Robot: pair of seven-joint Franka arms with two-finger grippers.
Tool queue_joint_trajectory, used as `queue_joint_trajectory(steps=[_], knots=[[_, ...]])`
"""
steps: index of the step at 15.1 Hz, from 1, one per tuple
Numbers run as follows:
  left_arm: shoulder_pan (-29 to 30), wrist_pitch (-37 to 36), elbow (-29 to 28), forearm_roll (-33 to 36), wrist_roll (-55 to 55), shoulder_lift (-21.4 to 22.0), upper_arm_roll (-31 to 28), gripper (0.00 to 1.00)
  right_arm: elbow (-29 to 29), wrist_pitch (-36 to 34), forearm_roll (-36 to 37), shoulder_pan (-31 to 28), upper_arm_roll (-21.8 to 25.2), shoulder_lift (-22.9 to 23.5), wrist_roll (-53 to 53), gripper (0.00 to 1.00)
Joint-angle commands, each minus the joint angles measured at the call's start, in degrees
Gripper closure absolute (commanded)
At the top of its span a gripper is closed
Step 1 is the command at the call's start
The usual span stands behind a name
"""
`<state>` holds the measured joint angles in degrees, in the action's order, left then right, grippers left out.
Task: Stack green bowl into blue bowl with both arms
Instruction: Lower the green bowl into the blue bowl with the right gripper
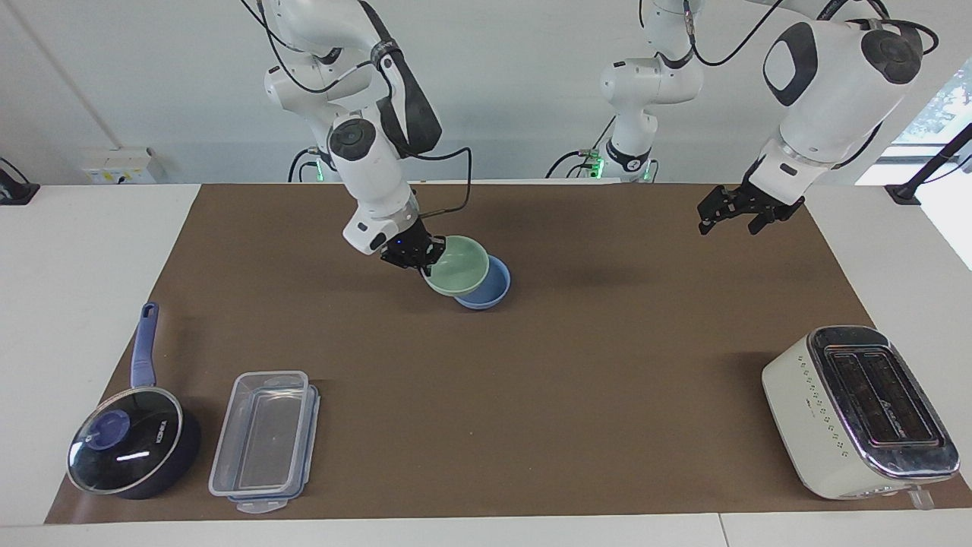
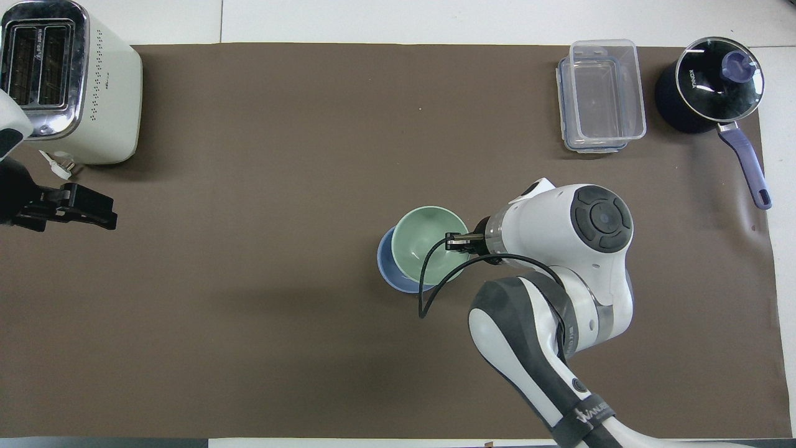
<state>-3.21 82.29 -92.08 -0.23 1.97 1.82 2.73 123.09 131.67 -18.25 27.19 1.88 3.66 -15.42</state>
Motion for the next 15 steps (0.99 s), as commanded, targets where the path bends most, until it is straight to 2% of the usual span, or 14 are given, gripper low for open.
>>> queue_joint_trajectory(steps=[1, 4, 15], knots=[[-1.5, -2.2, 1.2, 2.4, 0.5, 0.5, 0.2, 0.00, 0.7, 3.1, -1.5, 2.0, 0.1, 1.3, -0.4, 1.00], [-0.2, 1.5, 0.7, 1.7, 0.9, 0.5, 0.4, 0.00, 1.1, 3.2, -1.5, 2.7, 0.2, 1.9, -0.4, 1.00], [2.2, 4.5, 0.0, -0.2, 1.5, 0.5, 1.6, 0.00, 1.6, 4.1, -1.4, 3.1, 0.2, 2.6, 0.0, 1.00]])
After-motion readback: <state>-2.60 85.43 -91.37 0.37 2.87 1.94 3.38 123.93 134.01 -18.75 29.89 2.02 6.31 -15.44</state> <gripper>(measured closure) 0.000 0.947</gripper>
